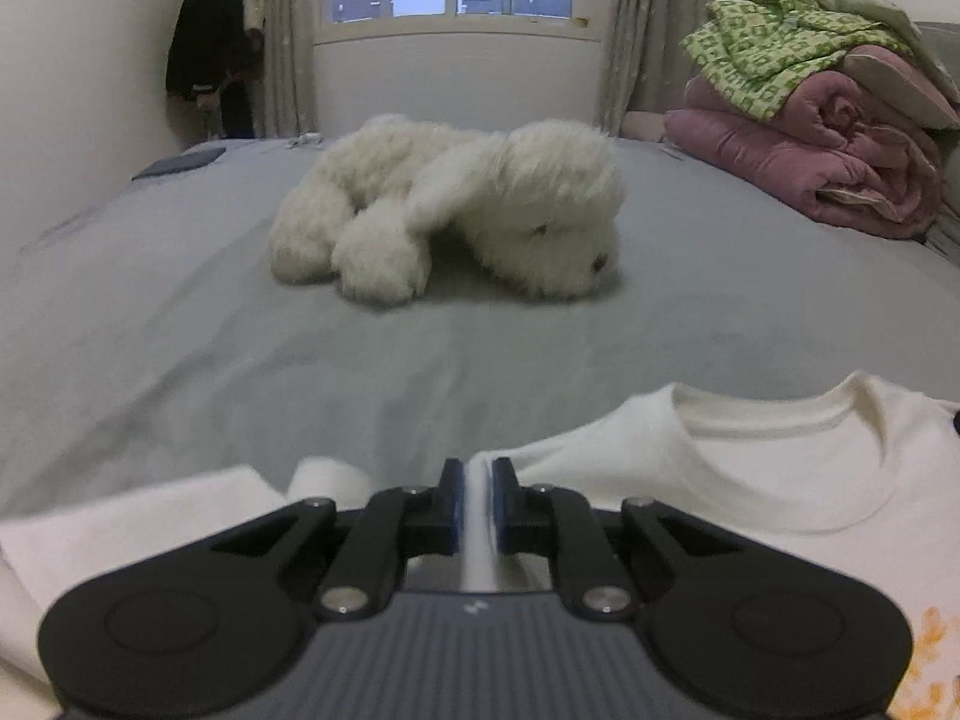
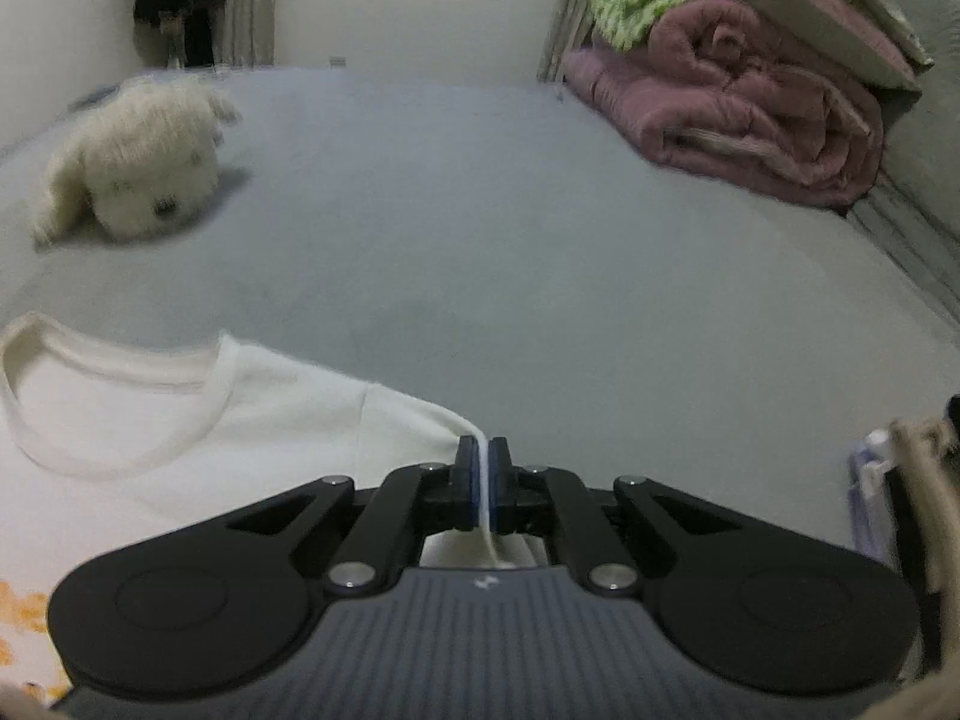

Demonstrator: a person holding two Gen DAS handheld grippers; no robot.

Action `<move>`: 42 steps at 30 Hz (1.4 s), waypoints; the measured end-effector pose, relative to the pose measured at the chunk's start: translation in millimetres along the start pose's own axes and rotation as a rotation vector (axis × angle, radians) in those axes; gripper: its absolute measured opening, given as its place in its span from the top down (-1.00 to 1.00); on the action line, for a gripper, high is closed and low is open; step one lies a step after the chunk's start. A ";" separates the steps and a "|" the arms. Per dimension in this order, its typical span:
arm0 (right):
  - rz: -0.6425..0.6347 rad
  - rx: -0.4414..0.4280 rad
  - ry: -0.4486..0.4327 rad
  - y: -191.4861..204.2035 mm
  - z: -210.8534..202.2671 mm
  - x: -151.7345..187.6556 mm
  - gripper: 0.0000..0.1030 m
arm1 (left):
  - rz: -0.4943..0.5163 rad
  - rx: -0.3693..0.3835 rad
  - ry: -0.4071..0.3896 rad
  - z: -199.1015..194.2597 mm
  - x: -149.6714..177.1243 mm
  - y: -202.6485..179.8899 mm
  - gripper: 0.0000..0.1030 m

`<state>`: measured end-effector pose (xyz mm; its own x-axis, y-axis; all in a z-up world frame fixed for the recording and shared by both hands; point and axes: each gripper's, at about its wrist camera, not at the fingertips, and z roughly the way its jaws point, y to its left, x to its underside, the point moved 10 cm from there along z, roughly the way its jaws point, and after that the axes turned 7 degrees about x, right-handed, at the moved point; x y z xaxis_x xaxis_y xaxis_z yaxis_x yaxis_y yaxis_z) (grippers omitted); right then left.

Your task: Fold clothes

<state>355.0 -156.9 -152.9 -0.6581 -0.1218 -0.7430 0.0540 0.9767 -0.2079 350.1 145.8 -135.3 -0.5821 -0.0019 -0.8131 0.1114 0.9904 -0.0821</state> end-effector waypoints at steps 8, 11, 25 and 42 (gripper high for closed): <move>-0.090 0.086 -0.063 8.7 0.8 3.3 0.87 | -0.056 0.018 -0.001 -1.3 2.5 4.5 0.45; -0.075 0.069 -0.070 7.3 -8.9 1.7 0.73 | -0.070 -0.014 0.001 -11.3 1.4 2.0 -0.29; -0.035 -0.133 -0.133 30.8 -96.3 4.3 0.23 | -0.053 0.078 -0.019 -75.7 29.0 -54.5 -0.47; -0.070 -0.366 -0.010 55.6 -139.5 101.3 0.19 | 0.001 0.117 -0.002 -125.0 93.0 -56.9 -0.53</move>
<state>186.5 -90.2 -151.0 -0.6430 -0.1904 -0.7418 -0.2645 0.9642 -0.0182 189.0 106.6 -134.3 -0.5801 -0.0011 -0.8145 0.2056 0.9674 -0.1478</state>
